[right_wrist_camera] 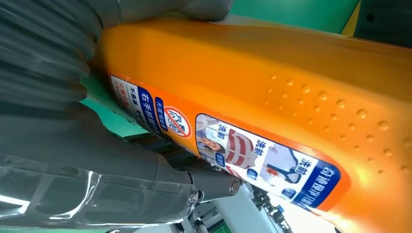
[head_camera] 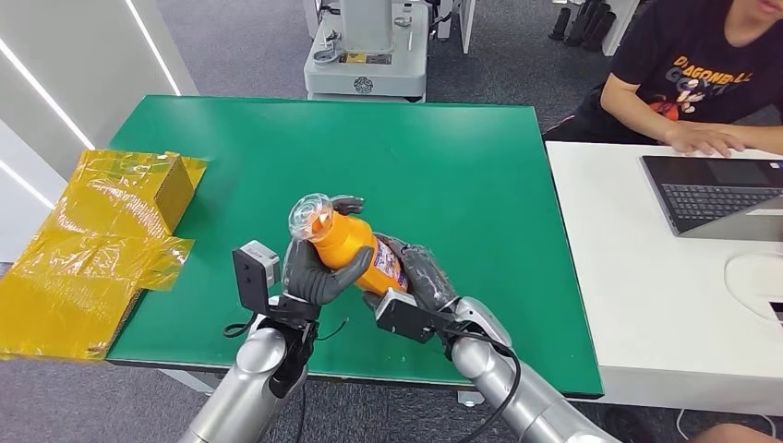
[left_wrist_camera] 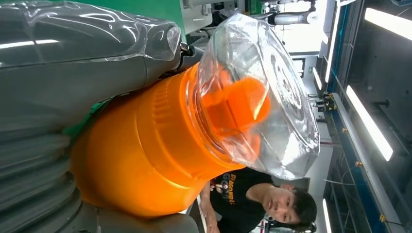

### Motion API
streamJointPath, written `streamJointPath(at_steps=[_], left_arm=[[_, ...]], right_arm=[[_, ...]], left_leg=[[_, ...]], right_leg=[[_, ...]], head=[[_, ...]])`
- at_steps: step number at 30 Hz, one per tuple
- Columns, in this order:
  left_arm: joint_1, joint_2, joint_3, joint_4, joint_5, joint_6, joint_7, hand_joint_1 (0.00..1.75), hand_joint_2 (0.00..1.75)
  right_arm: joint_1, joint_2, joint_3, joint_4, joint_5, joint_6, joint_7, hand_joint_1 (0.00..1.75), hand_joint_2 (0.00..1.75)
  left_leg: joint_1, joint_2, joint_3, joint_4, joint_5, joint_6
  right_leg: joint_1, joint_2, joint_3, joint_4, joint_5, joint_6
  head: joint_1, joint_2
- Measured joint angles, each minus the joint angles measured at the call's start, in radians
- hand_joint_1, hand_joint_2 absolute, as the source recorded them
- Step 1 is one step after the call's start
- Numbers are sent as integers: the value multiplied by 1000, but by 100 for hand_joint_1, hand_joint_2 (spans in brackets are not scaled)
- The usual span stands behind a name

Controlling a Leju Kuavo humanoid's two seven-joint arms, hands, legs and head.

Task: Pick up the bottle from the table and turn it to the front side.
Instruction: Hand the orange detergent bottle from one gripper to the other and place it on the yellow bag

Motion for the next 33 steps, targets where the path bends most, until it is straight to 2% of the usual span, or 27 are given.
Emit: streamJointPath(at_steps=[10, 15, 16, 17, 19, 20, 21, 23, 33], left_arm=[[-5, -2, 0, 10, 0, -1, 0, 175, 175], [-5, -2, 0, 12, -2, 3, 0, 175, 175], [-6, -2, 0, 12, -3, 5, 0, 175, 175], [-7, -2, 0, 12, -4, 8, -1, 175, 175], [-11, -3, 0, 12, -7, 14, -2, 175, 175], [-14, -4, 1, 13, -8, 18, -3, 175, 175], [-16, -5, 1, 13, -10, 23, -5, 175, 175], [-18, -6, 4, 14, -12, 34, -7, 175, 175], [-20, 15, 53, 6, -28, 113, -28, 175, 175]], right_arm=[[9, 0, 0, -9, 14, 7, 7, 175, 175], [16, 0, -5, -19, 21, -28, 16, 175, 175], [18, 0, -7, -23, 20, -39, 17, 163, 175], [22, 0, -10, -28, 17, -50, 16, 130, 175], [31, 0, -18, -40, 11, -72, 14, 48, 175], [36, 0, -22, -49, 7, -84, 14, 17, 175], [42, 0, -25, -60, 3, -96, 13, 5, 175], [54, 1, -31, -88, -4, -123, 10, 0, 175], [109, 4, -64, -243, -53, -188, -9, 0, 175]], left_leg=[[0, 0, 0, 0, 0, 0], [0, 0, 0, 0, 0, 0], [0, 0, 0, 0, 0, 0], [0, 0, 0, 0, 0, 0], [0, 0, 0, 0, 0, 0], [0, 0, -1, 0, 0, 0], [0, 0, -1, 0, 0, 0], [0, 0, -1, 0, 0, 0], [0, 0, -1, 0, 0, 0]], right_leg=[[0, 0, 0, 0, 0, 0], [0, 0, 0, 0, 0, 0], [0, 0, 0, 0, 0, 0], [0, 0, 0, 0, 0, 0], [0, 0, 0, 0, 0, 0], [0, 0, 0, 0, 0, 0], [0, 0, 0, 0, 0, 0], [0, 0, 0, 0, 0, 0], [0, 0, -1, 0, 0, 0]], head=[[0, 0], [0, 0], [0, 0], [0, 0], [0, 0], [0, 0], [0, 0], [0, 0], [0, 0]])
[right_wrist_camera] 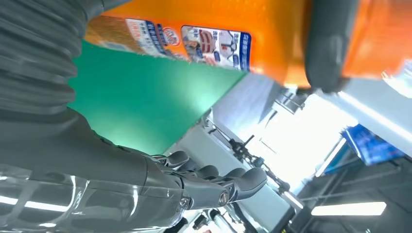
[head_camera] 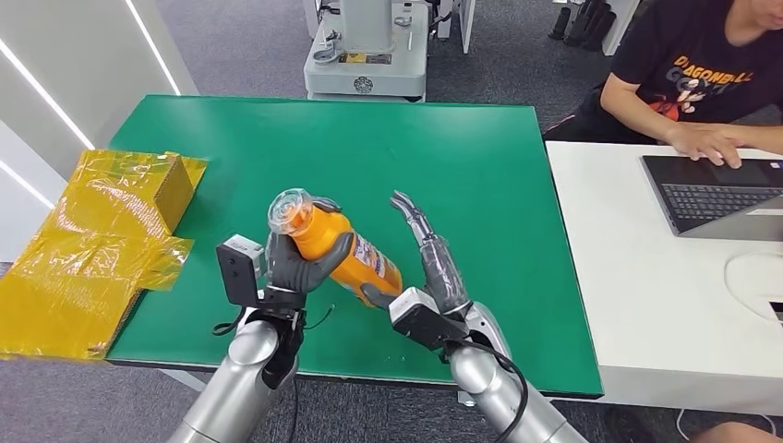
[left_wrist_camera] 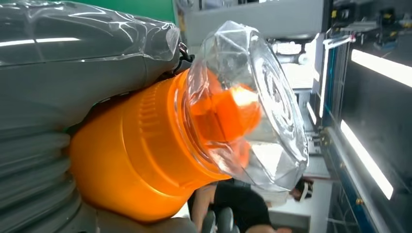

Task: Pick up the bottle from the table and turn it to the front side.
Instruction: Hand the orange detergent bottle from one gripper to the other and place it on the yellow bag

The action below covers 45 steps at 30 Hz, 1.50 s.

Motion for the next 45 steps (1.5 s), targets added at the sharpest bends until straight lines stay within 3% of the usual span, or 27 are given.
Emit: streamJointPath(at_steps=[10, 19, 24, 33, 40, 45], left_arm=[[-49, 81, 69, -93, -88, 87, -23, 175, 175], [-188, 242, 117, -87, -269, 145, 60, 175, 175], [-216, 345, 135, -65, -406, 175, 119, 175, 175], [-319, 477, 139, 48, -671, 149, 235, 175, 175], [-283, 568, 120, 120, -799, 147, 249, 175, 175], [-262, 600, 87, 165, -895, 99, 272, 175, 175]], right_arm=[[62, 2, -5, -86, -95, -62, -78, 0, 175], [184, 0, -13, -237, -310, -144, -138, 0, 175], [255, 1, -23, -374, -407, -159, -141, 0, 175], [356, 2, -59, -589, -430, -150, -141, 0, 175], [380, 2, -74, -625, -443, -103, -140, 0, 175], [386, 6, -85, -636, -443, -85, -140, 0, 175]], left_leg=[[0, 0, 0, 0, 0, -1], [1, 0, 0, -1, 1, -1], [1, 2, 0, -1, 1, -2], [1, 3, -1, -1, 1, -2], [1, 5, -1, -2, 1, -2], [1, 5, -1, -2, 1, -2]], right_leg=[[0, 0, 0, 0, 0, 0], [1, 1, -1, 1, 0, 0], [1, 2, -2, 1, 0, -1], [1, 3, -3, 1, 1, -2], [1, 5, -4, 1, 1, -3], [1, 4, -4, 1, 0, -3]], head=[[0, 0], [0, 0], [0, 0], [0, 0], [0, 0], [0, 0]])
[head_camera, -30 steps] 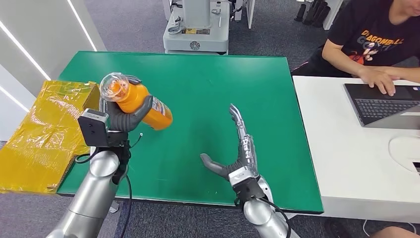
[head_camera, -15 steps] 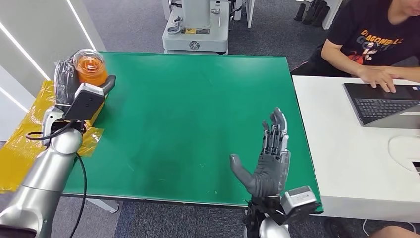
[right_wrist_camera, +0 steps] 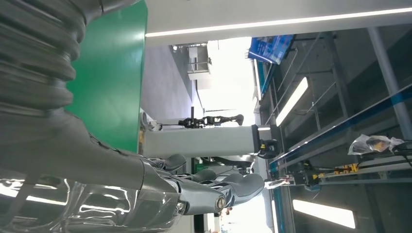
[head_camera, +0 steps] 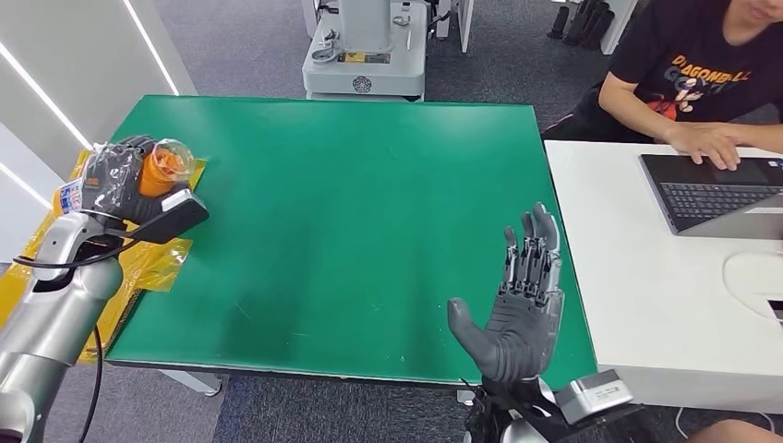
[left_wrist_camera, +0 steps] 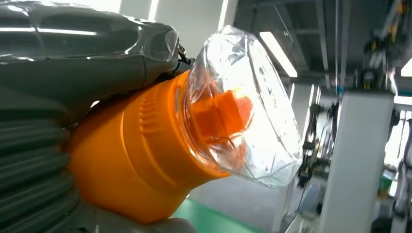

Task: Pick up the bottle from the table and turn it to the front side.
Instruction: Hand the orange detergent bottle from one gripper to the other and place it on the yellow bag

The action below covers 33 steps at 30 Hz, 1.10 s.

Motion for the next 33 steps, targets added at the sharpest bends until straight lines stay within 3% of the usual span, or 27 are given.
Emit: streamJointPath(at_steps=[4, 16, 24, 33], left_arm=[[-19, 5, -53, 101, -78, -55, -7, 175, 175], [-157, -45, -232, 475, -241, -67, -97, 175, 175], [-198, -87, -311, 607, -297, -93, -138, 175, 175], [-223, -122, -362, 692, -347, -183, -139, 175, 175]], right_arm=[[8, 5, -6, -17, -1, 22, 0, 0, 175], [15, 21, -36, -34, -14, 59, 0, 0, 175], [20, 24, -41, -35, -13, 58, 0, 0, 175], [40, 28, -44, -57, 9, 23, 0, 0, 175]], left_leg=[[0, 0, 0, 0, 0, 0], [0, 0, 0, 0, 0, -1], [0, 0, 0, 0, 0, -1], [0, 0, 0, 0, 0, -1]], right_leg=[[0, 0, -1, 0, 0, 0], [0, 0, -1, 0, 1, -1], [0, 0, -1, 0, 1, -1], [0, 0, -1, 0, 1, -1]], head=[[0, 0], [0, 0], [0, 0], [0, 0]])
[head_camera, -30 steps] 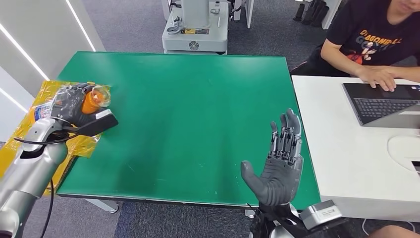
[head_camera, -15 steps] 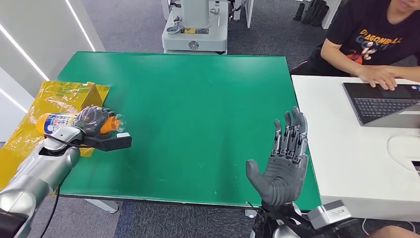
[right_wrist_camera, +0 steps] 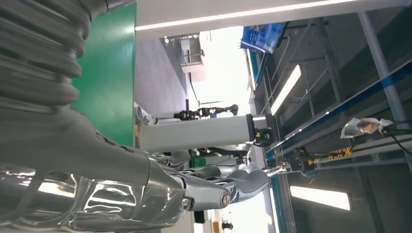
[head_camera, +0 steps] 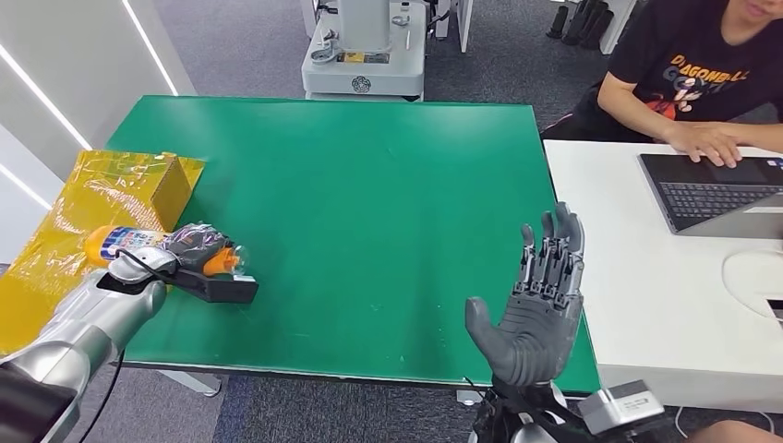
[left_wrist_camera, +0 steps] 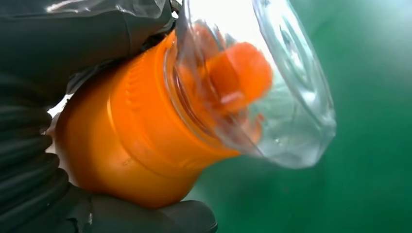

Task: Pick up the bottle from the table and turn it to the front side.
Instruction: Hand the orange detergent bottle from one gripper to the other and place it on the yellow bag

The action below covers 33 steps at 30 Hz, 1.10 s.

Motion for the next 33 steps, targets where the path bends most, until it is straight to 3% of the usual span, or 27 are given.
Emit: streamJointPath(at_steps=[4, 8, 15, 33], left_arm=[[-2, -7, -12, 22, -13, 10, 29, 170, 175], [-10, -16, -20, 39, -33, 17, 64, 0, 175], [-25, -46, -22, 57, -57, 19, 125, 0, 175], [-34, -62, -21, 73, -55, 18, 146, 0, 175]], right_arm=[[14, 0, 0, -13, 4, -8, 0, 0, 175], [19, 0, 0, -22, 6, -25, 0, 0, 175], [23, 0, 1, -32, 8, -39, 0, 0, 175], [29, 0, 1, -39, 9, -31, 0, 0, 175]], left_leg=[[0, 0, 0, 0, 0, 0], [0, 0, 0, 0, 0, 0], [0, 0, 0, 0, 1, -1], [0, -1, 0, 0, 1, -1]], right_leg=[[0, 0, 0, 0, 0, 0], [0, 0, 0, 0, 0, 0], [0, 0, 0, 0, 1, -1], [0, -1, 1, 0, 1, -1]], head=[[0, 0], [0, 0], [0, 0], [0, 0]])
